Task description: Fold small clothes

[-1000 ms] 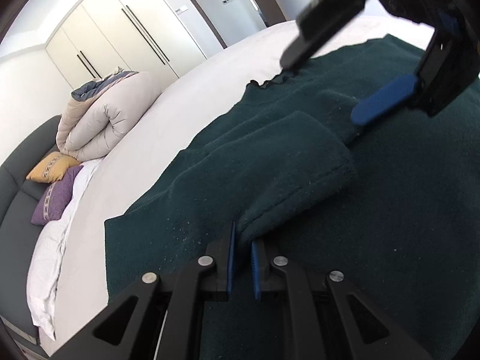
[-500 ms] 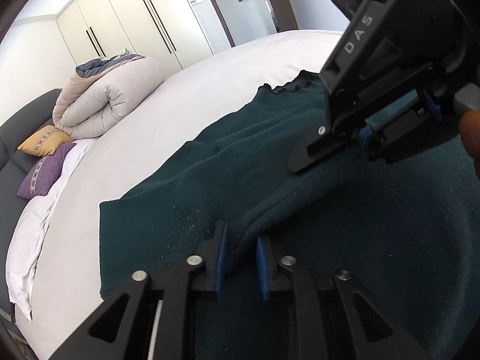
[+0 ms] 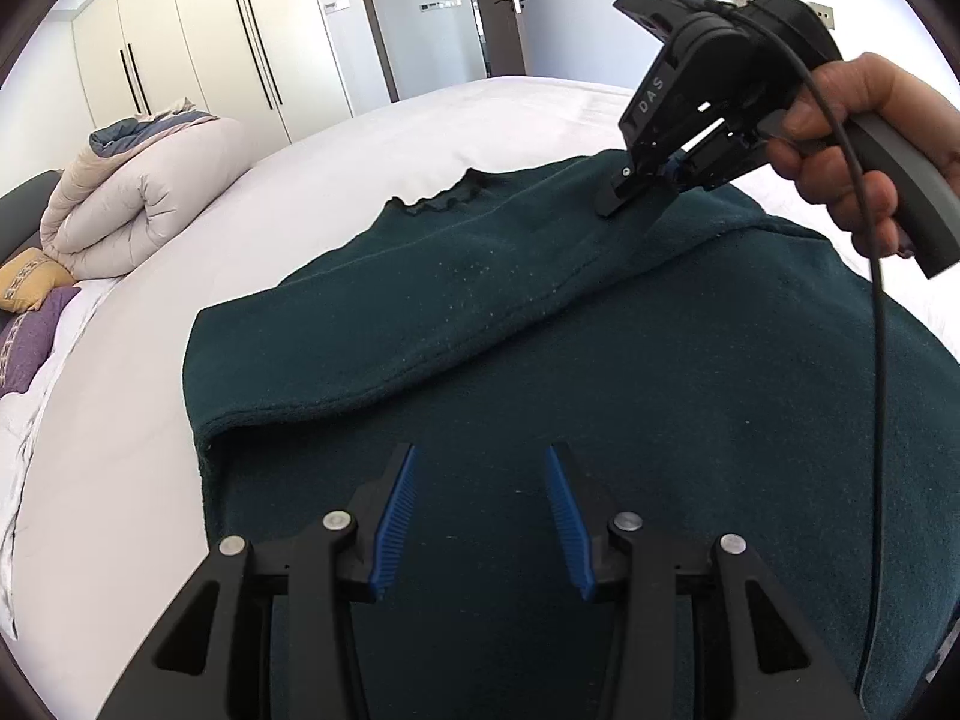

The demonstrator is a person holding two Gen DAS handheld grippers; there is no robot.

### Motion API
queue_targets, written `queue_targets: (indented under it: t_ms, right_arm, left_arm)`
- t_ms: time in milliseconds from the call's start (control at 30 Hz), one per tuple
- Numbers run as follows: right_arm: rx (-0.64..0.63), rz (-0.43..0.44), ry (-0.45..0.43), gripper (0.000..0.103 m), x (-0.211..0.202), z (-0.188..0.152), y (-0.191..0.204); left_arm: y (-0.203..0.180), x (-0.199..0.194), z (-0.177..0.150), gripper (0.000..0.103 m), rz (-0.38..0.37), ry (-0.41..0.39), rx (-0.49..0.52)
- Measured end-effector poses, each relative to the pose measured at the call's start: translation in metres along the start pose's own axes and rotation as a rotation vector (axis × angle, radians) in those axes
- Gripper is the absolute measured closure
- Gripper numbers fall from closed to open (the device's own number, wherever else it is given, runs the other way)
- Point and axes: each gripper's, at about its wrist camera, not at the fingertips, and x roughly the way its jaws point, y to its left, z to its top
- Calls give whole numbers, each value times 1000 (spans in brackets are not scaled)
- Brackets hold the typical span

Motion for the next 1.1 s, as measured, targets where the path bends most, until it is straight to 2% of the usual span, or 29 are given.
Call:
queue_targets:
  t_ms: [100, 233, 400, 500, 733, 933, 1100]
  right_arm:
    - [23, -19, -8, 96, -7, 7, -34]
    - [33, -25, -13, 96, -7, 11, -51]
    - [13, -43, -21, 96, -9, 18, -61]
    - [16, -51, -24, 96, -3, 6, -51]
    - [9, -60, -27, 96, -7, 6, -56]
    - [16, -45, -17, 96, -2, 7, -61]
    - [25, -18, -21, 96, 3, 9, -66]
  left_arm:
    - [-6, -4, -3, 57, -28, 4, -10]
    - [10, -11, -1, 57, -44, -3, -82]
    - [62, -14, 13, 57, -24, -23, -215]
    - [96, -21, 21, 57, -8, -49, -284]
    - [177, -13, 38, 57, -30, -70, -448]
    - [214, 14, 47, 57, -86, -17, -503]
    - [211, 47, 51, 57, -123, 52, -499]
